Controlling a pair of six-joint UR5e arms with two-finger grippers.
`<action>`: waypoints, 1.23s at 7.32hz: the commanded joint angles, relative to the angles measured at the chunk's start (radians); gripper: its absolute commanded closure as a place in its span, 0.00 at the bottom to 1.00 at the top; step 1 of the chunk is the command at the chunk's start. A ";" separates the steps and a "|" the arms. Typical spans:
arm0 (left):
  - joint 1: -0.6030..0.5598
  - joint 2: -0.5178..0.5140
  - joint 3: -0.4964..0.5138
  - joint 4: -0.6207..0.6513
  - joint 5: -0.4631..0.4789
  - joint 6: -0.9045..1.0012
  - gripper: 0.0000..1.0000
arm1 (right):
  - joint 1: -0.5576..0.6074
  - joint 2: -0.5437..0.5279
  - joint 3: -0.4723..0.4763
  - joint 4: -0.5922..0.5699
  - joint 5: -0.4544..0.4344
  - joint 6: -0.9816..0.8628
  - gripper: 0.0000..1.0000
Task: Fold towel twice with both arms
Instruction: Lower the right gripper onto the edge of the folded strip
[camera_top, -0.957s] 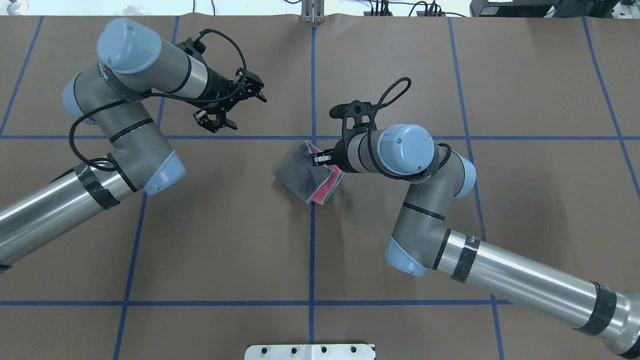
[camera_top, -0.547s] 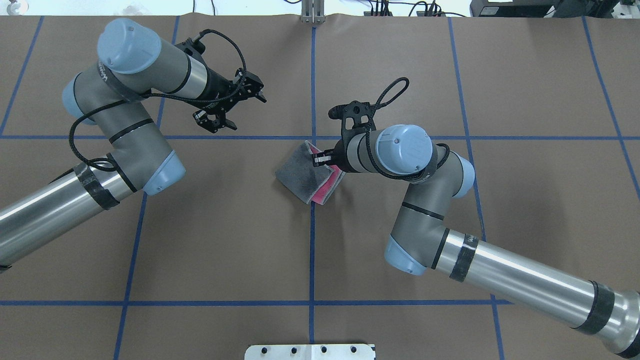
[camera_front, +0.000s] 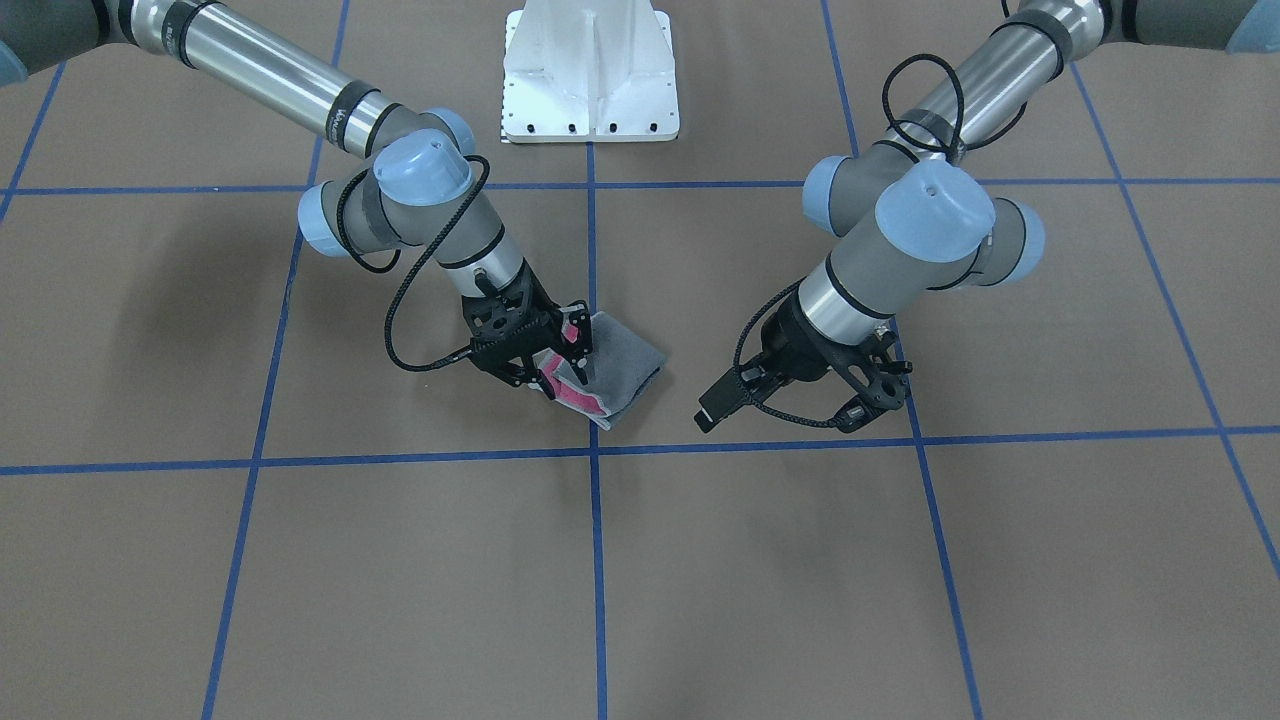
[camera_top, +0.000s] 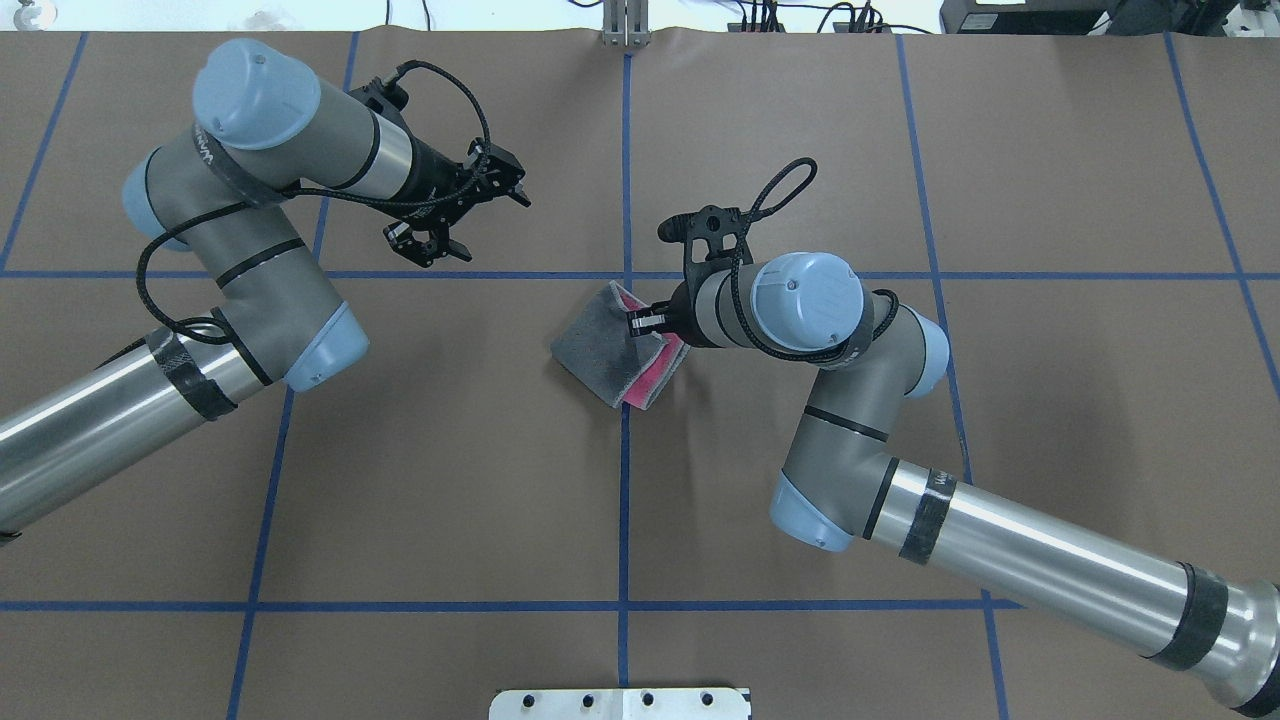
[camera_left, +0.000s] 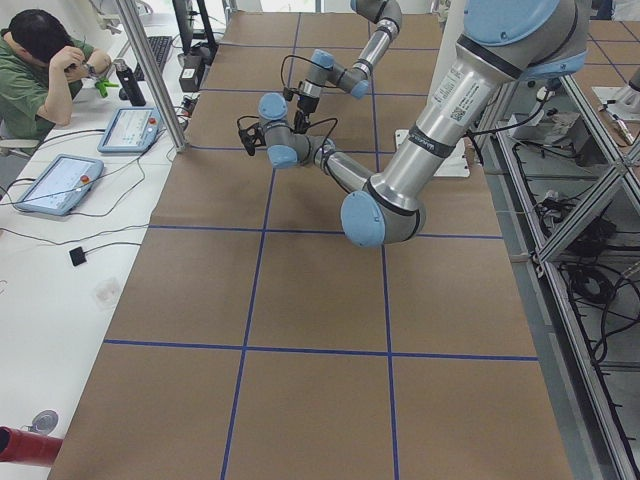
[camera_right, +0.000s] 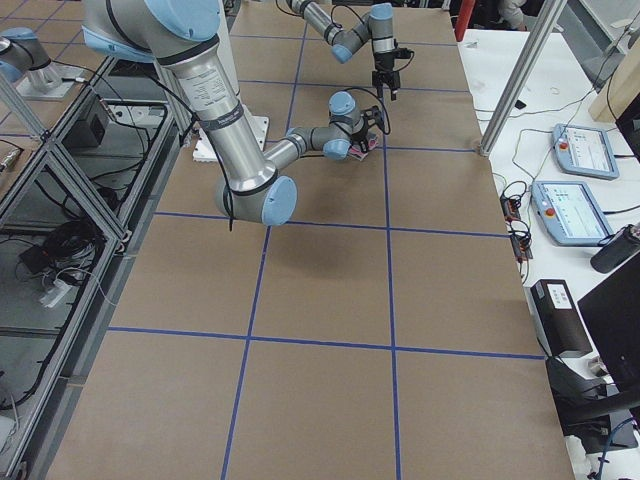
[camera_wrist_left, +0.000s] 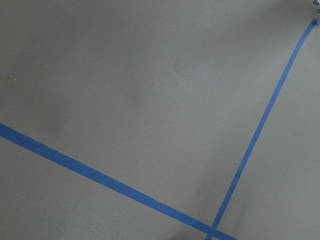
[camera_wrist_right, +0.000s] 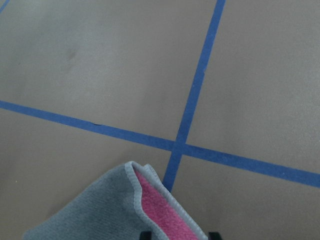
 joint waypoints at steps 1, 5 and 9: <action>0.000 0.000 0.000 0.000 -0.001 -0.001 0.00 | -0.009 -0.002 0.000 0.000 0.000 0.000 0.52; 0.003 0.000 0.000 0.000 -0.001 -0.001 0.00 | -0.015 -0.008 0.000 0.001 0.000 0.000 0.65; 0.003 0.000 0.000 0.002 -0.001 -0.001 0.00 | -0.009 -0.003 0.003 0.003 0.000 0.000 1.00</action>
